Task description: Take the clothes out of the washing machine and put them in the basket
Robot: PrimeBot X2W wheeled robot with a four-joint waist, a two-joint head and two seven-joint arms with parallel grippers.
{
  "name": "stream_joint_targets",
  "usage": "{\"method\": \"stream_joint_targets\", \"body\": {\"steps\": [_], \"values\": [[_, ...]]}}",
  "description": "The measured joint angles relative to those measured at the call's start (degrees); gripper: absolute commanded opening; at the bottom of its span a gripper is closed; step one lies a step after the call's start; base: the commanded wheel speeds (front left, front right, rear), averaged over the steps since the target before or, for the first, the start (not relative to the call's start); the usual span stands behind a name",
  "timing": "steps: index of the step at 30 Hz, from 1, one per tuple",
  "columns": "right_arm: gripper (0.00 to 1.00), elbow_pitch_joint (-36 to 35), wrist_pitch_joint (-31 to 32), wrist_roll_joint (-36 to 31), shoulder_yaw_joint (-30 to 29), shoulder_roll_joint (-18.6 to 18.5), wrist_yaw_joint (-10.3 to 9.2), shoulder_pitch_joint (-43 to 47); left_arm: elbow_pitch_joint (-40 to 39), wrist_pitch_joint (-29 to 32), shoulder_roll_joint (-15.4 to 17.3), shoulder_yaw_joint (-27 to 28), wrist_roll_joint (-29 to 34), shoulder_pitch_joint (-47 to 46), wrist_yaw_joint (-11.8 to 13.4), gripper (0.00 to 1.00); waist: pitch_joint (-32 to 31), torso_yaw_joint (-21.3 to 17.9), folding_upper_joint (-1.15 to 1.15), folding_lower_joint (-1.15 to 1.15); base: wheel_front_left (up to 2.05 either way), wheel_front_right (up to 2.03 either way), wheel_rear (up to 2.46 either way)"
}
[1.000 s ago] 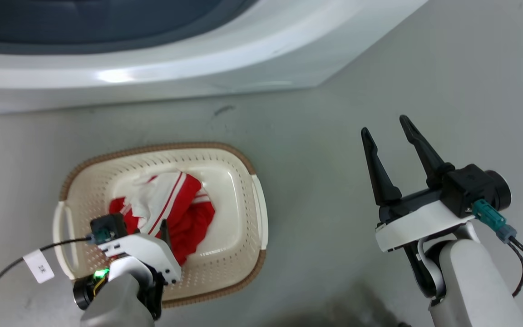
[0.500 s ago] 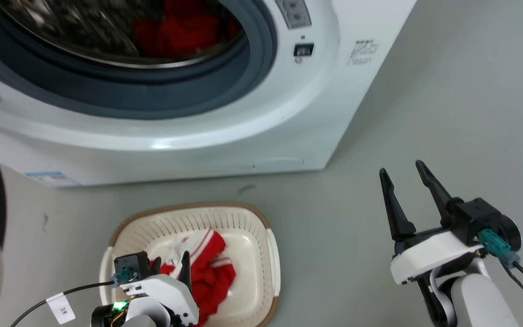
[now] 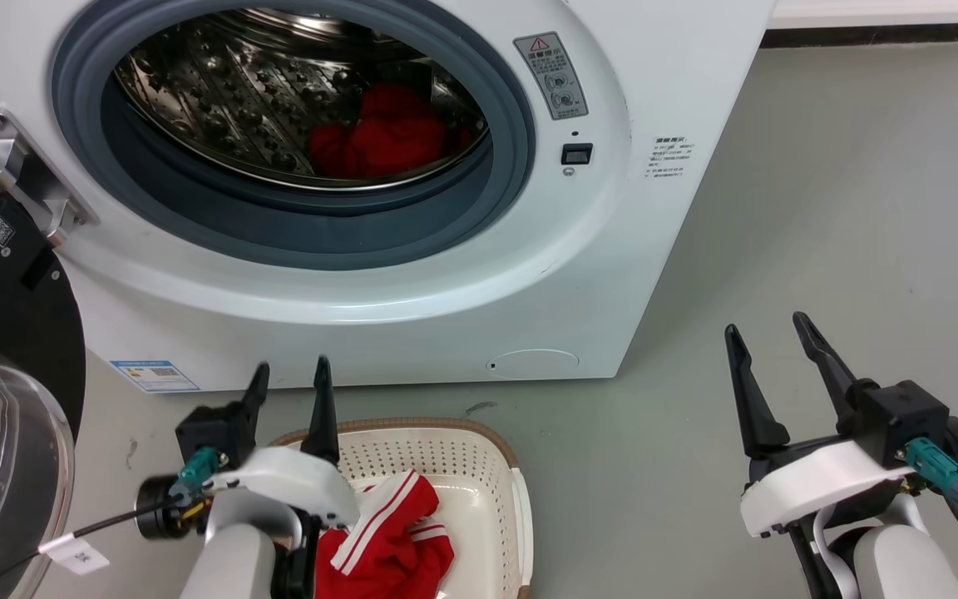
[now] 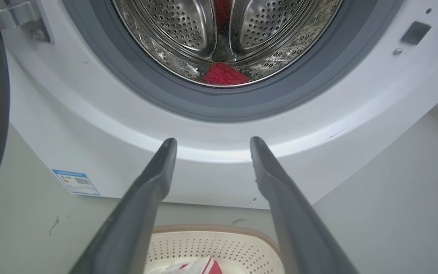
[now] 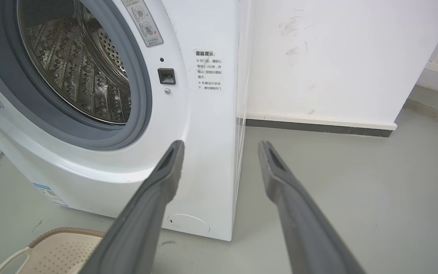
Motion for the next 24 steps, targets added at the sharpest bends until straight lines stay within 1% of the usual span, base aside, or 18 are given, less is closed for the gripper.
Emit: {"method": "stream_joint_targets", "body": {"steps": [5, 10, 14, 18, 24], "values": [[1.0, -1.1, 0.6, 0.0, -0.3, 0.0, 0.0, 0.4, -4.7, 0.0, 0.0, 0.3, 1.1, -1.8, 0.1, 1.0, -0.2, -0.1, 0.0, 0.0, 0.0, 0.0, 0.0], [1.0, -2.2, 0.7, -0.1, 0.1, 0.0, 0.0, 0.3, -4.7, 0.0, 0.0, 1.4, 2.6, -8.3, -0.5, 1.0, 1.5, -0.7, 0.0, 0.0, 0.0, 0.0, 0.0], [1.0, -2.5, 0.5, 0.4, 0.8, 0.0, 0.0, -0.5, -1.1, 0.0, 1.3, 1.8, 3.3, -15.2, -1.7, 1.0, 3.8, -1.8, 0.0, 0.0, 0.0, 0.0, 0.0], [1.0, -2.4, -0.3, 1.2, 1.5, 0.0, 0.0, -1.5, 5.3, 0.2, 3.6, 2.3, 3.1, -22.6, -2.5, 1.0, 6.8, -3.5, 0.0, 0.01, 0.0, 0.0, 0.0], [1.0, -1.3, -2.3, 2.8, 3.7, 0.0, 0.0, -4.2, 14.2, 4.1, 7.9, 2.4, 3.2, -34.3, -3.1, 1.0, 12.0, -6.6, 0.0, 0.01, 0.0, 0.0, 0.0]]}}
